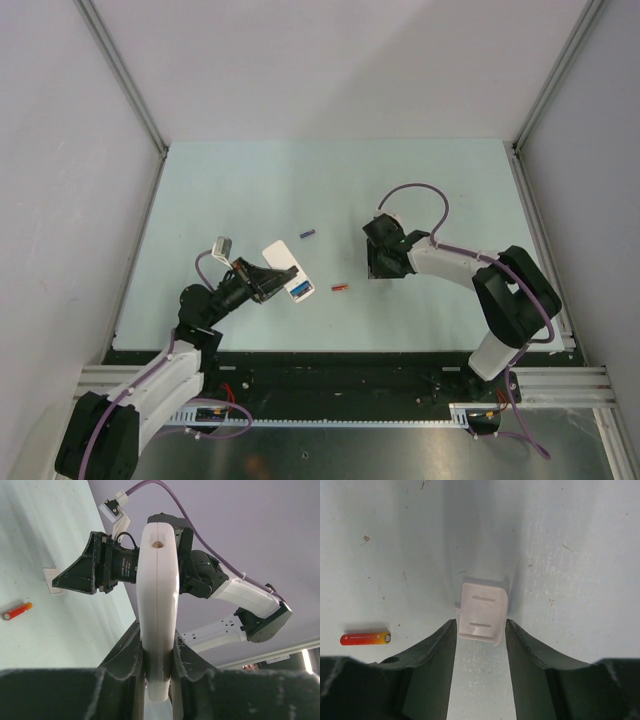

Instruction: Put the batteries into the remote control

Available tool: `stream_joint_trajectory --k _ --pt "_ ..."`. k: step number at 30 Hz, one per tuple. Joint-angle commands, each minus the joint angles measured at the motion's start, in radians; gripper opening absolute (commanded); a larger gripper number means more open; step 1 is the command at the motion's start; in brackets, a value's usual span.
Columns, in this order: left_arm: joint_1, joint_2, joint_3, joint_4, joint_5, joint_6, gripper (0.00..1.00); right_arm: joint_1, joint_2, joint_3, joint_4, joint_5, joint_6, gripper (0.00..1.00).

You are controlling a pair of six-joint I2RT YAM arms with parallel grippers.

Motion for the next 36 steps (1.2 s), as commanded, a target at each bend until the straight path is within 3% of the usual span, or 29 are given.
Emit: stream_joint_trajectory --k 1,9,36 --pt "0.008 -0.005 -0.156 0.030 0.003 0.021 0.00 0.002 -0.006 0.025 0.007 0.015 -0.008 0.49" --pt "0.008 -0.007 -0.159 0.027 0.003 0.021 0.00 0.035 -0.055 0.026 0.024 0.038 0.000 0.52" --pt "0.010 -0.024 -0.168 0.018 0.003 0.020 0.00 0.025 0.012 0.010 0.013 0.025 0.006 0.54"
